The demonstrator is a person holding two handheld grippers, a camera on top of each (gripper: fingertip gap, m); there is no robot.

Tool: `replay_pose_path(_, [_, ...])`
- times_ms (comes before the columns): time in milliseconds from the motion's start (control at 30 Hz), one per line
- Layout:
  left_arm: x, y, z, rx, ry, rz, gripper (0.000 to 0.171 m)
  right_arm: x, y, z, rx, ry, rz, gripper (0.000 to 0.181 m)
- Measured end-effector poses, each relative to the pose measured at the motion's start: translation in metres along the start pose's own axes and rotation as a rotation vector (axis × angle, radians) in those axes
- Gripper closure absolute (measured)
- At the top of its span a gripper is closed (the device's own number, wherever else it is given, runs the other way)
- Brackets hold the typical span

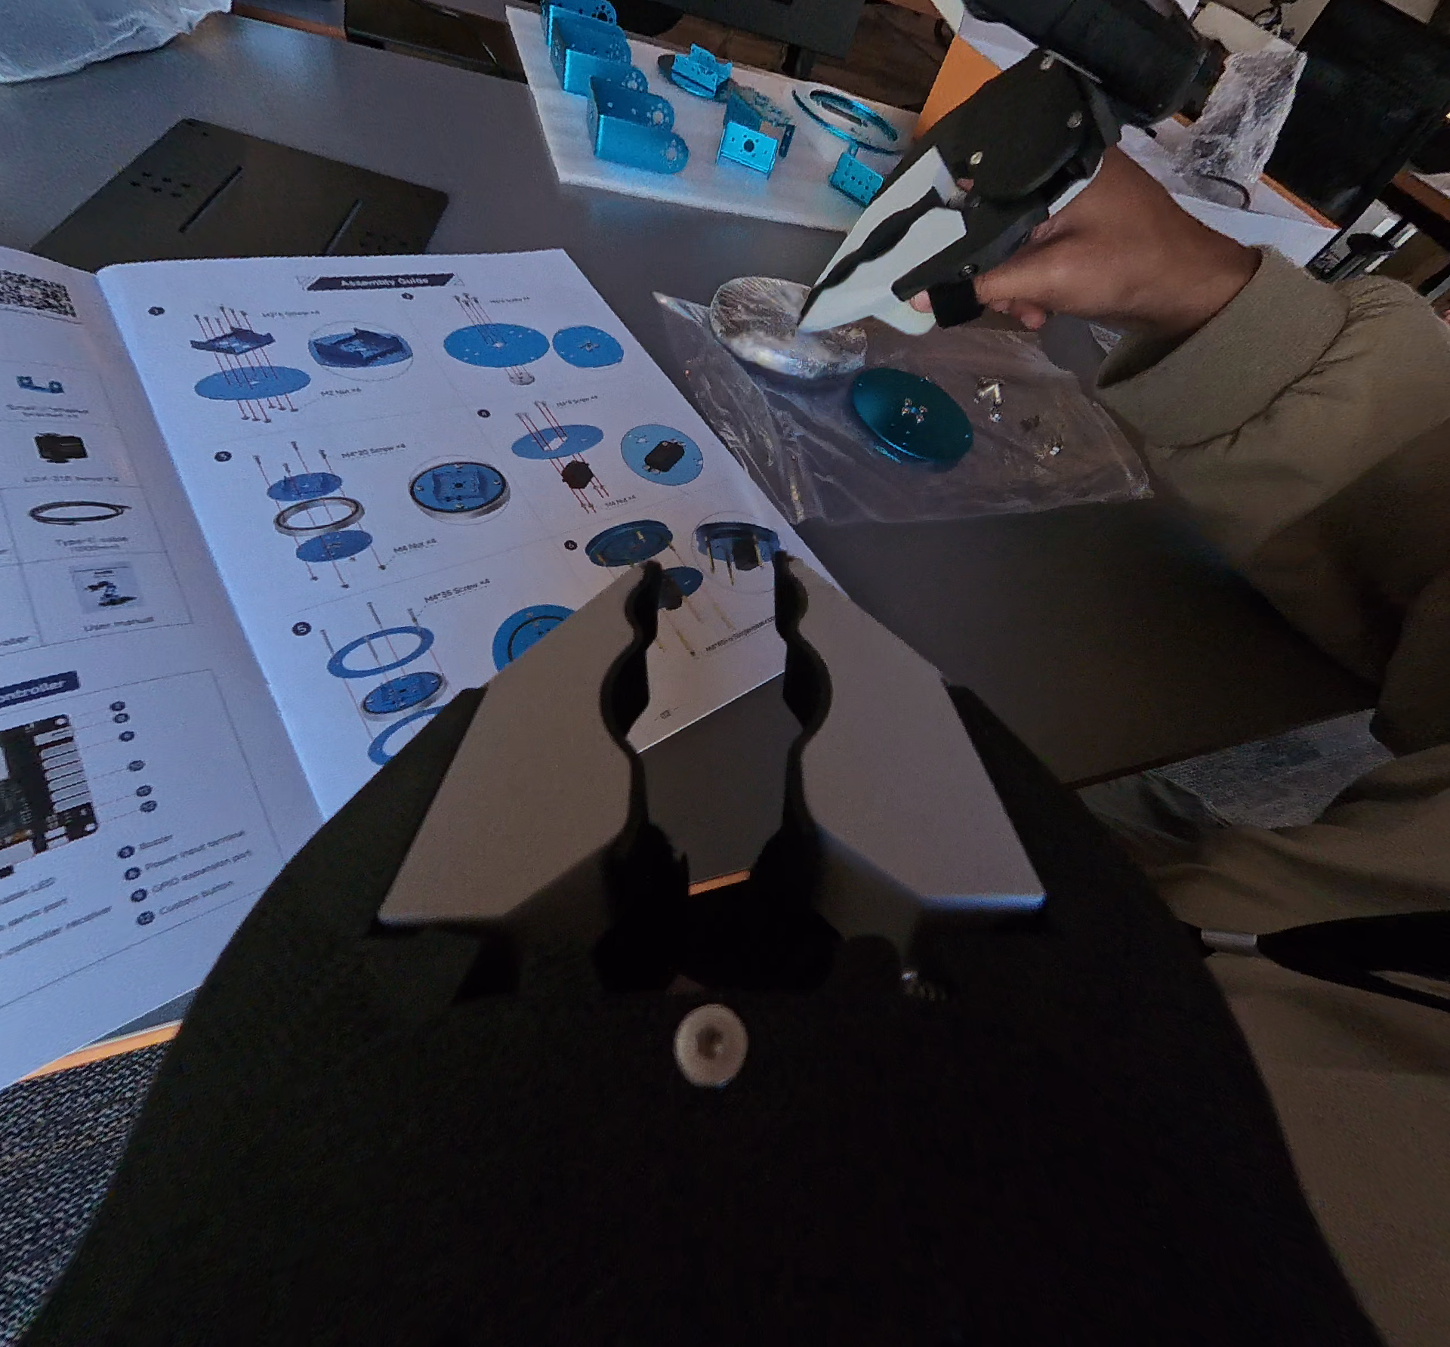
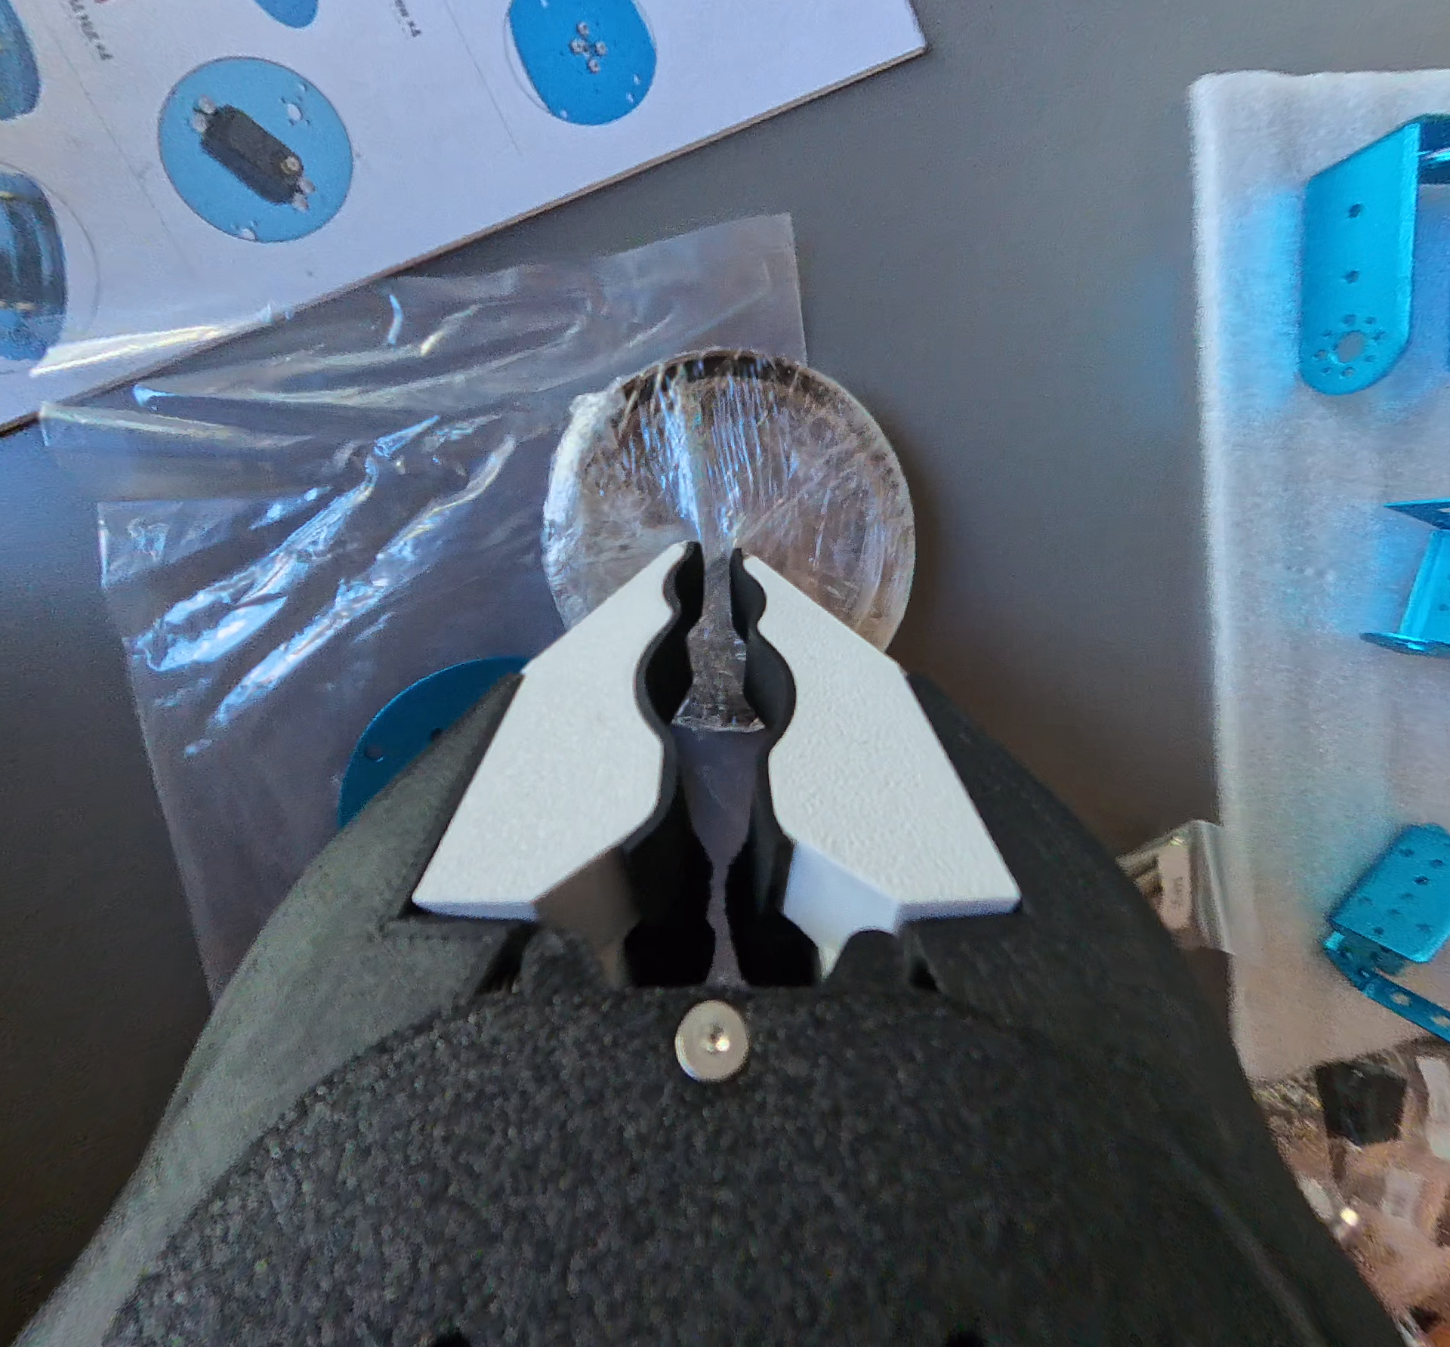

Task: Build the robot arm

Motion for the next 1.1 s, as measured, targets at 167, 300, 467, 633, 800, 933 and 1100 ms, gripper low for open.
replay_pose_path(167, [0.002,-0.005,-0.013,0.000,-0.009,-0.006,0.142,0.018,-0.016,-0.010,-0.041,-0.085,-0.012,0.181])
replay_pose_path(300, [-0.009,-0.014,-0.023,-0.008,-0.001,0.036,0.142,0.036,-0.018,-0.017,-0.133,-0.163,-0.115,0.181])
replay_pose_path(467, [-0.052,-0.031,-0.045,-0.217,0.042,0.145,0.139,0.069,-0.005,-0.026,-0.326,-0.344,-0.456,0.181])
replay_pose_path(633, [-0.114,-0.048,-0.087,-0.508,-0.028,0.336,0.120,0.134,0.008,-0.038,-0.508,-0.604,-0.965,0.181])
replay_pose_path(800, [-0.145,-0.095,-0.113,-0.274,-0.091,0.807,0.115,0.174,0.014,-0.042,-0.588,-0.766,-1.269,0.181])
replay_pose_path(933, [-0.157,-0.109,-0.121,-0.339,-0.154,0.851,0.158,0.177,0.021,-0.038,-0.563,-0.741,-1.263,0.181])
replay_pose_path(1100, [-0.168,-0.106,-0.111,-0.557,-0.174,0.670,0.162,0.164,0.007,-0.031,-0.624,-0.699,-1.098,0.181])
Point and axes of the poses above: each gripper's, where its closed fingertips meet, x back along the fingers, z out of its underside, y = z × x across the jaws, the point moved 1 cm from there along x, back along the fingers, and after that the axes turned 10 degrees about z, right-handed, at the moved point
